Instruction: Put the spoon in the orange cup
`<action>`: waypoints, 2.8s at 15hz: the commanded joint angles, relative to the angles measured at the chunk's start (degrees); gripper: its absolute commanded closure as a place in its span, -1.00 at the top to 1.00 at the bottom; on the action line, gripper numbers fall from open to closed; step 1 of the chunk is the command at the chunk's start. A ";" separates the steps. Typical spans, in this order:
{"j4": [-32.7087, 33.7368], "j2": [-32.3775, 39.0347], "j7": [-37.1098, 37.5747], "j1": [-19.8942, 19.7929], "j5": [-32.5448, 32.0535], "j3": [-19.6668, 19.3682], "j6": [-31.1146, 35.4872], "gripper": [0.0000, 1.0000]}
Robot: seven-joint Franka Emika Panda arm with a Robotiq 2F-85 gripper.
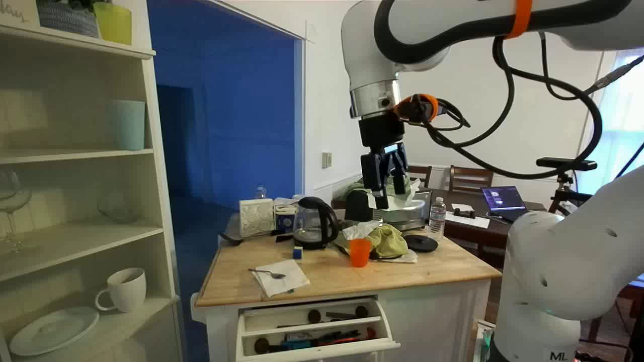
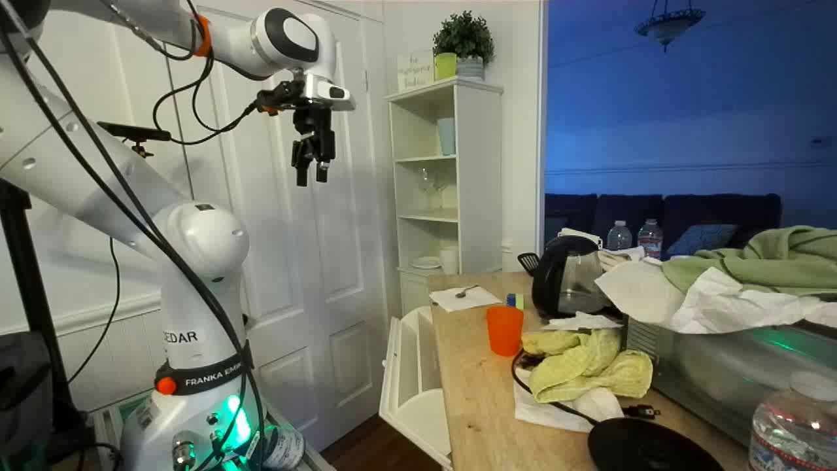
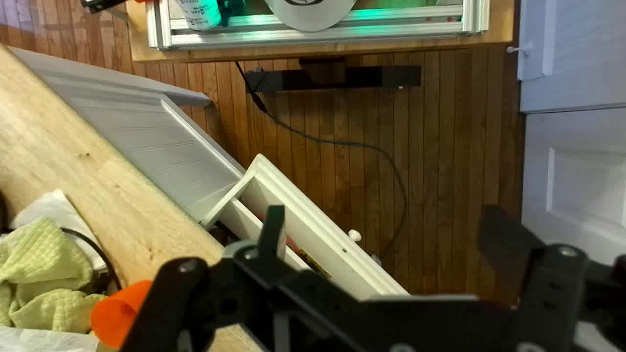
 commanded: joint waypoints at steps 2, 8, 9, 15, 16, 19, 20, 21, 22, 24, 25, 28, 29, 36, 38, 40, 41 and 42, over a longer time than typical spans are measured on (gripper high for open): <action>0.12 0.05 0.03 0.07 -0.05 -0.06 -0.10 1.00; 0.12 0.06 0.03 0.07 -0.05 -0.06 -0.10 1.00; 0.12 0.06 0.03 0.07 -0.05 -0.06 -0.10 1.00; 0.12 0.06 0.03 0.07 -0.05 -0.06 -0.10 1.00; 0.12 0.06 0.03 0.07 -0.05 -0.06 -0.10 1.00; 0.12 0.06 0.03 0.07 -0.05 -0.06 -0.10 1.00; 0.12 0.06 0.03 0.07 -0.05 -0.06 -0.10 1.00; 0.12 0.06 0.03 0.07 -0.05 -0.06 -0.10 1.00; 0.12 0.06 0.03 0.07 -0.05 -0.06 -0.10 1.00; 2.14 3.25 -1.70 -0.55 -0.67 -1.52 2.58 1.00; 3.22 5.34 -2.76 -0.71 -0.51 -2.51 3.87 1.00; 5.86 11.47 -4.50 -1.30 -1.27 -3.89 8.90 1.00; 6.97 14.06 -5.29 -1.23 -1.05 -4.36 10.15 1.00; 16.70 32.30 -9.66 -1.10 -3.21 -5.65 16.94 1.00; 19.89 36.71 -11.54 -1.10 -4.42 -6.23 17.87 1.00; 22.23 40.45 -13.42 -1.33 -7.47 -6.73 19.27 1.00; 23.20 42.07 -14.17 -1.41 -8.44 -7.10 19.99 1.00; 24.16 43.49 -15.25 -1.42 -8.90 -7.44 20.55 1.00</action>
